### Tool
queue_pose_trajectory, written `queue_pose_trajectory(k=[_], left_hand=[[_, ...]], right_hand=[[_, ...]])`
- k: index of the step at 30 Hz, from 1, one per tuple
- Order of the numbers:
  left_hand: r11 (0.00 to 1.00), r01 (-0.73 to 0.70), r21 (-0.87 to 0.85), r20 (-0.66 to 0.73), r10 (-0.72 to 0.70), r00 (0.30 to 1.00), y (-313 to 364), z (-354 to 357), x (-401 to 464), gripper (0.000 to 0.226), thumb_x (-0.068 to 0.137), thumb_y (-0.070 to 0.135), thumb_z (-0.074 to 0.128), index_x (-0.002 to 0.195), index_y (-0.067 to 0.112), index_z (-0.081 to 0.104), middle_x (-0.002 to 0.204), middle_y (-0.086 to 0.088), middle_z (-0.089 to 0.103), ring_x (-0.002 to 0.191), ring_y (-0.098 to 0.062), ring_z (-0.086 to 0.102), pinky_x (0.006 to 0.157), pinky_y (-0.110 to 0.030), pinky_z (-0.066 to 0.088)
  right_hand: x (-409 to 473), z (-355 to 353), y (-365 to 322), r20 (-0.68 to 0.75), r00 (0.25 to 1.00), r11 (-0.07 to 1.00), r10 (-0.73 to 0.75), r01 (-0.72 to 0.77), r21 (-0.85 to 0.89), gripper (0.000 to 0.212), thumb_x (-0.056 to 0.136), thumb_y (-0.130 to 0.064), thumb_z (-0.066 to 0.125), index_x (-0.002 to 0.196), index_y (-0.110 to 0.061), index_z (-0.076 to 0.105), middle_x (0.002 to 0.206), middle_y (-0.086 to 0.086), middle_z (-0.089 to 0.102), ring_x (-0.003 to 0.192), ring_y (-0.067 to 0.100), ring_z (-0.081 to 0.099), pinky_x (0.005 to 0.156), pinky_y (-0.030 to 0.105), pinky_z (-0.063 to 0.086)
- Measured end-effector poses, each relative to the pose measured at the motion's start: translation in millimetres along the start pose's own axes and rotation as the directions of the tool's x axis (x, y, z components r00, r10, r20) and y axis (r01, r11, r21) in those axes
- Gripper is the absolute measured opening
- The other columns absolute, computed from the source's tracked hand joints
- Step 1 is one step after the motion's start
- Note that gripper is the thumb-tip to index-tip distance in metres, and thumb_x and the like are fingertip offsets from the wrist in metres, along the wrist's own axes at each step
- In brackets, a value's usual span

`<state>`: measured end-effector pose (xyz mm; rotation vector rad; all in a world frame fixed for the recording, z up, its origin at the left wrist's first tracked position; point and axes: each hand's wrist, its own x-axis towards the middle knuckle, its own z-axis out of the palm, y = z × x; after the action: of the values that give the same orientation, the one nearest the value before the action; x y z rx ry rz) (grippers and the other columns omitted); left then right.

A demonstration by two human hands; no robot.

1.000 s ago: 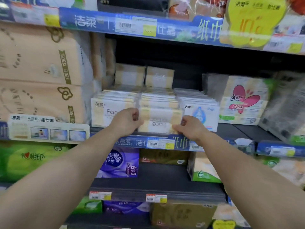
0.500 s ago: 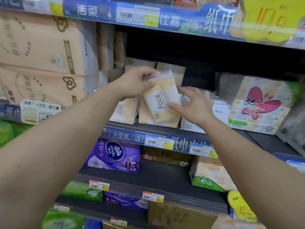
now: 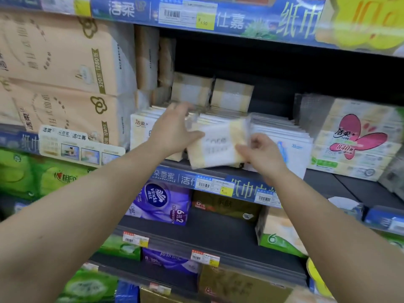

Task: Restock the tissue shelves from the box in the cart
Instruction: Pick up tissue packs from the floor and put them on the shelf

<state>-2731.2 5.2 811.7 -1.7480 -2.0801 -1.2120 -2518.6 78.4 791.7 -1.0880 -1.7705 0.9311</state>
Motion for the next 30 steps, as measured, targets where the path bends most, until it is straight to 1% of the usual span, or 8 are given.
queue_pose_trajectory(k=[2, 4, 8, 11, 15, 19, 24, 30], left_hand=[[0.997, 0.028, 0.072, 0.008, -0.029, 1.000, -12, 9, -10, 0.066, 0.072, 0.045, 0.076, 0.128, 0.020, 0.049, 0.123, -0.006, 0.051, 0.113, -0.024, 0.053, 0.092, -0.034, 0.043], [0.994, 0.089, 0.070, 0.028, -0.091, 0.995, -16, 14, -19, 0.070, 0.071, 0.045, 0.077, 0.129, 0.020, 0.046, 0.120, -0.006, 0.052, 0.110, -0.026, 0.054, 0.090, -0.036, 0.044], [0.990, 0.140, 0.007, 0.189, -0.139, 0.972, -17, 23, -30, 0.093, 0.068, 0.035, 0.081, 0.142, 0.026, 0.025, 0.109, -0.003, 0.062, 0.099, -0.026, 0.061, 0.084, -0.039, 0.050], [0.993, 0.116, 0.019, 0.131, -0.118, 0.984, -14, 27, -34, 0.097, 0.071, 0.023, 0.079, 0.145, 0.036, 0.017, 0.111, -0.004, 0.062, 0.098, -0.027, 0.062, 0.084, -0.044, 0.052], [0.986, 0.147, 0.079, 0.099, -0.155, 0.983, -14, 34, -38, 0.084, 0.076, 0.024, 0.076, 0.142, 0.030, 0.024, 0.113, -0.006, 0.061, 0.104, -0.030, 0.060, 0.086, -0.046, 0.051], [0.969, 0.243, 0.049, 0.050, -0.246, 0.968, -17, 33, -45, 0.080, 0.079, 0.034, 0.074, 0.143, 0.026, 0.026, 0.110, -0.001, 0.059, 0.098, -0.024, 0.059, 0.085, -0.037, 0.050], [0.968, 0.251, 0.003, -0.062, -0.251, 0.966, -13, 38, -67, 0.067, 0.083, 0.035, 0.069, 0.139, 0.022, 0.035, 0.113, 0.000, 0.055, 0.099, -0.021, 0.058, 0.082, -0.034, 0.048], [0.965, 0.253, 0.064, -0.080, -0.247, 0.966, -35, 17, -110, 0.069, 0.083, 0.033, 0.070, 0.142, 0.019, 0.036, 0.125, -0.006, 0.054, 0.114, -0.022, 0.052, 0.095, -0.037, 0.045]], right_hand=[[-1, -2, 18, 0.096, 0.995, 0.877, 0.008, 0.039, -0.478, 0.019, 0.080, -0.035, 0.071, 0.074, -0.023, 0.057, 0.079, -0.007, 0.062, 0.079, 0.018, 0.060, 0.066, 0.030, 0.047], [-2, -2, 26, 0.112, 0.993, 0.795, 0.039, 0.037, -0.606, 0.024, 0.081, -0.044, 0.069, 0.072, -0.025, 0.057, 0.076, -0.012, 0.059, 0.078, 0.014, 0.058, 0.068, 0.031, 0.047], [-3, 3, 24, 0.069, 0.992, 0.839, -0.102, 0.123, -0.530, 0.025, 0.086, -0.035, 0.067, 0.072, -0.023, 0.050, 0.071, -0.009, 0.056, 0.068, 0.011, 0.052, 0.057, 0.028, 0.041], [-4, 6, 26, 0.007, 0.983, 0.858, -0.182, 0.162, -0.488, 0.020, 0.089, -0.032, 0.062, 0.076, -0.021, 0.050, 0.072, -0.005, 0.057, 0.070, 0.017, 0.054, 0.057, 0.028, 0.040], [-9, 8, 28, 0.066, 0.993, 0.847, -0.100, 0.120, -0.519, 0.022, 0.087, -0.037, 0.063, 0.084, -0.022, 0.048, 0.077, -0.009, 0.055, 0.075, 0.016, 0.055, 0.058, 0.029, 0.039], [-22, 4, 21, -0.120, 0.950, 0.916, -0.287, 0.236, -0.323, 0.025, 0.085, -0.028, 0.067, 0.084, -0.020, 0.043, 0.071, -0.010, 0.047, 0.064, 0.007, 0.045, 0.056, 0.023, 0.036], [-28, 20, 23, 0.089, 0.956, 0.877, -0.280, 0.292, -0.381, 0.026, 0.089, -0.031, 0.058, 0.114, -0.028, 0.053, 0.084, -0.007, 0.059, 0.082, 0.016, 0.057, 0.076, 0.032, 0.047], [-33, 46, 11, -0.127, 0.960, 0.899, -0.249, 0.180, -0.400, 0.040, 0.086, -0.030, 0.056, 0.124, -0.020, 0.052, 0.111, 0.004, 0.062, 0.102, 0.026, 0.058, 0.084, 0.036, 0.044]])
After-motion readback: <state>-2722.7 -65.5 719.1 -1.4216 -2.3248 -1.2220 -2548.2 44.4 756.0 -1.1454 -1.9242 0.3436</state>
